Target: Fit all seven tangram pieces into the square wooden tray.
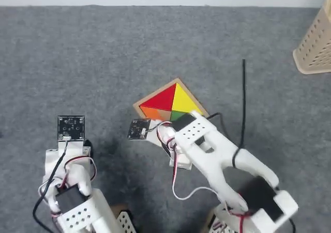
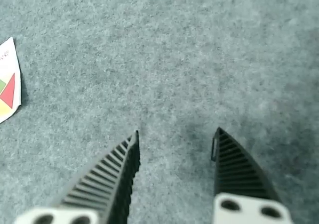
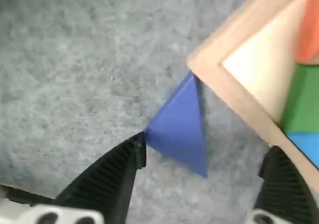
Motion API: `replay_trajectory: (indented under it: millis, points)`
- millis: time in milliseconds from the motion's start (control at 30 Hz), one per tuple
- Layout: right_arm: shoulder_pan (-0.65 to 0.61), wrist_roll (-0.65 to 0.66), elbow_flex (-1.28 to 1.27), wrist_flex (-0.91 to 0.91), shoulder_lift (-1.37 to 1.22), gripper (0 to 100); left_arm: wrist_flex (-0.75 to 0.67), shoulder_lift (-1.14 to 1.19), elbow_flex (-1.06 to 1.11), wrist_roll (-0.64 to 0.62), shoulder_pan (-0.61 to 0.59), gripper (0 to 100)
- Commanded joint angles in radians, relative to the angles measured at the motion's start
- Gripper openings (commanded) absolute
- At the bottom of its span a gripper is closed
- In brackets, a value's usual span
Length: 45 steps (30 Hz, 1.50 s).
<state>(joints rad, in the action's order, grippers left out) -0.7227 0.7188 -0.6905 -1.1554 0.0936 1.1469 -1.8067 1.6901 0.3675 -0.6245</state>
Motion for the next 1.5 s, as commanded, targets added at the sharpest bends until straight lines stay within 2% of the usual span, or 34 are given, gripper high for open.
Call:
replay_trajectory:
  millis: [0, 200, 400, 700, 1000, 1133, 1333, 1467]
  points:
    - [-0.012, 0.026, 0.021, 0.036, -0.027, 36.1, 0.0, -0.011, -0.005, 0.009, 0.003, 22]
    - [-0.007, 0.032, 0.026, 0.074, -0.114, 30.7, -0.002, -0.011, -0.005, 0.009, 0.003, 22]
    - [-0.007, 0.025, 0.071, 0.036, -0.13, 19.4, -0.002, -0.011, -0.005, 0.009, 0.003, 22]
    - [-0.007, 0.023, 0.069, -0.007, -0.127, 10.4, -0.003, -0.011, -0.005, 0.009, 0.003, 22]
    - [-0.013, -0.017, 0.063, -0.101, -0.001, 11.3, -0.003, -0.011, -0.005, 0.009, 0.005, 22]
    - [-0.007, 0.071, 0.068, -0.136, 0.061, 12.2, -0.003, -0.011, -0.005, 0.009, 0.005, 22]
    - [-0.013, 0.161, 0.037, -0.18, 0.067, 28.1, -0.003, -0.011, -0.005, 0.009, 0.005, 22]
    - [-0.019, 0.186, -0.012, -0.111, 0.021, 29.3, -0.003, -0.011, -0.005, 0.009, 0.005, 22]
